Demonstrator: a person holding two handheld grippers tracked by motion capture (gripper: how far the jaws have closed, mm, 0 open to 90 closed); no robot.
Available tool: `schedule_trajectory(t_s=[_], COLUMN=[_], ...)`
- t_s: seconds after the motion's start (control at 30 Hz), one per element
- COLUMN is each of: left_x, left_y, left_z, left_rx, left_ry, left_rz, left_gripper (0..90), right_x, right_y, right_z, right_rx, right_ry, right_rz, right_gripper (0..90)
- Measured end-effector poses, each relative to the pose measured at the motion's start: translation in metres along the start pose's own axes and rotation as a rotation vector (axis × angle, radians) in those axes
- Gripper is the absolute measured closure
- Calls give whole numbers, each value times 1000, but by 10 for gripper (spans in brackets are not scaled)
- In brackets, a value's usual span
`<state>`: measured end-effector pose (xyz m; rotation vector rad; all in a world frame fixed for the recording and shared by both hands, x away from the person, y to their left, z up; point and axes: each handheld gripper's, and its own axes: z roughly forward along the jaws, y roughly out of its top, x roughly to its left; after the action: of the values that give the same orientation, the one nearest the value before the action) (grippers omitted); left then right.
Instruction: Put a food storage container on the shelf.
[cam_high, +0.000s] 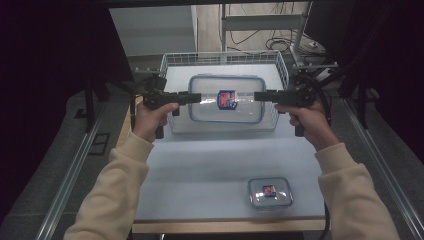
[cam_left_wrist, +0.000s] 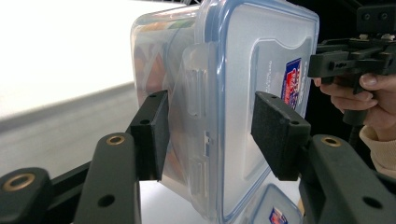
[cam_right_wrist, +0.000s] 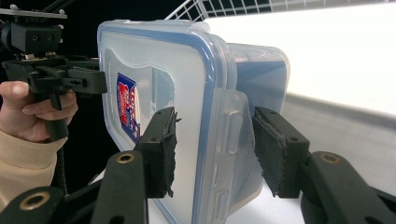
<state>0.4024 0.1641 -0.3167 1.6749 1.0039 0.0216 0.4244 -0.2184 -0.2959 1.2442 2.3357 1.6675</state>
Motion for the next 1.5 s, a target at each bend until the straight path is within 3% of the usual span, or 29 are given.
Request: schedule_trajectory(t_s=[0.47, 0.87, 1.13, 1.4, 1.5], left_x=[37, 64, 76, 90, 93], left_y=[59, 63, 68, 72, 73], left_z=[17, 37, 43, 51, 54], left_rx=[1, 14, -4, -19, -22], left_ry=[-2, 4, -14, -15, -14], left_rz=[-27, -85, -138, -221, -246], left_gripper=[482, 483, 491, 471, 452], right_x=[-31, -63, -74, -78, -81], right_y=[64, 84, 90, 97, 99], right_z=[24, 51, 59, 69, 74], right_rx=[15, 62, 64, 67, 57], right_ry=[2, 9, 14, -53, -86], right_rz=[15, 55, 91, 141, 194], right_gripper=[504, 499, 492, 481, 474])
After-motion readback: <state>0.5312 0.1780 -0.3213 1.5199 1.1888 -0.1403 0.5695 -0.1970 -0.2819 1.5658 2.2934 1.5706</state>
